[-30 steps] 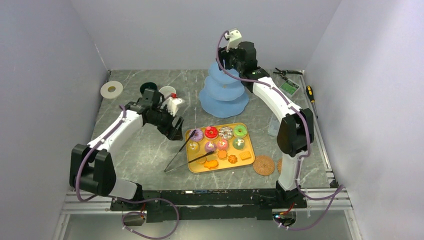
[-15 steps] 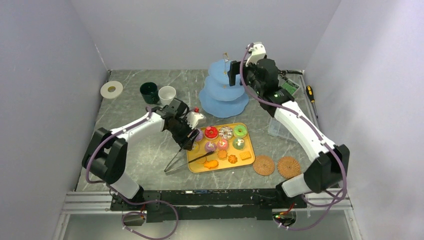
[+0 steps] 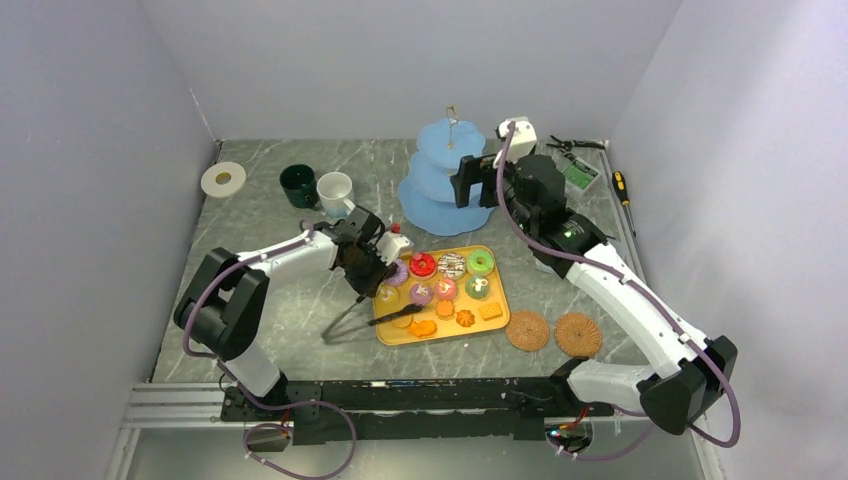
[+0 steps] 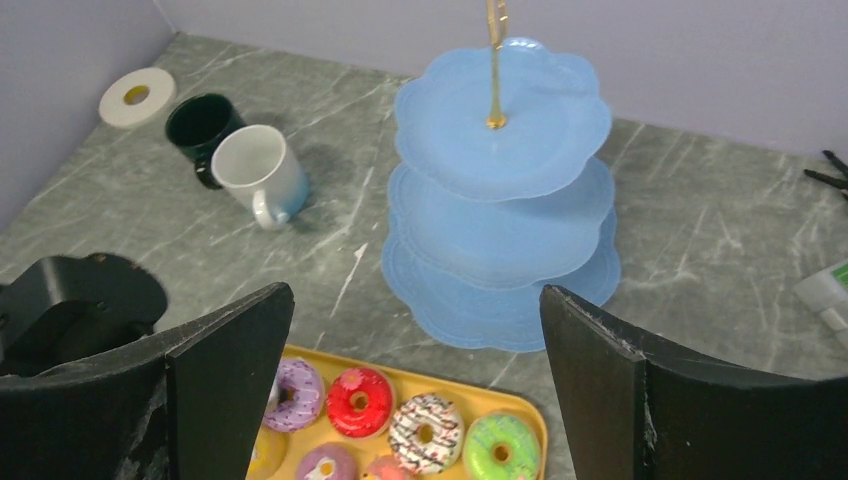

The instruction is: Serve the afternoon tea

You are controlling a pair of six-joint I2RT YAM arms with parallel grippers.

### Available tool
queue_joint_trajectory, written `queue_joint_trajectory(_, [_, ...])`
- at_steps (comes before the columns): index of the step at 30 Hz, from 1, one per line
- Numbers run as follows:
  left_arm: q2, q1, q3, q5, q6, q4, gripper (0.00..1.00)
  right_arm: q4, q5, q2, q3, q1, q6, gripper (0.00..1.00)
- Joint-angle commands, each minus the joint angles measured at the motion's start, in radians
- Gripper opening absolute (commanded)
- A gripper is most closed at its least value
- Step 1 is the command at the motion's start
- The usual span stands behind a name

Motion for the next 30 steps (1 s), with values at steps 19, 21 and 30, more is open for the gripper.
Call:
queue_joint_trajectory(19, [-0.265, 0.026, 0.289, 0.094, -0.062, -0.255, 0.03, -0.076, 0.122, -0.108, 0.057, 0.193, 0.060, 1.00])
queue_joint_trajectory(21, [-0.277, 0.051, 0.361, 0.131, -0.074, -0.306, 0.03, -0.070, 0.103, -0.130, 0.059, 0.197, 0.068, 1.00])
queue_joint_trajectory(30, [-0.411, 0.207, 0.535, 0.391, -0.216, -0.284, 0.03, 0.013, -0.056, -0.191, 0.034, 0.203, 0.101, 1.00])
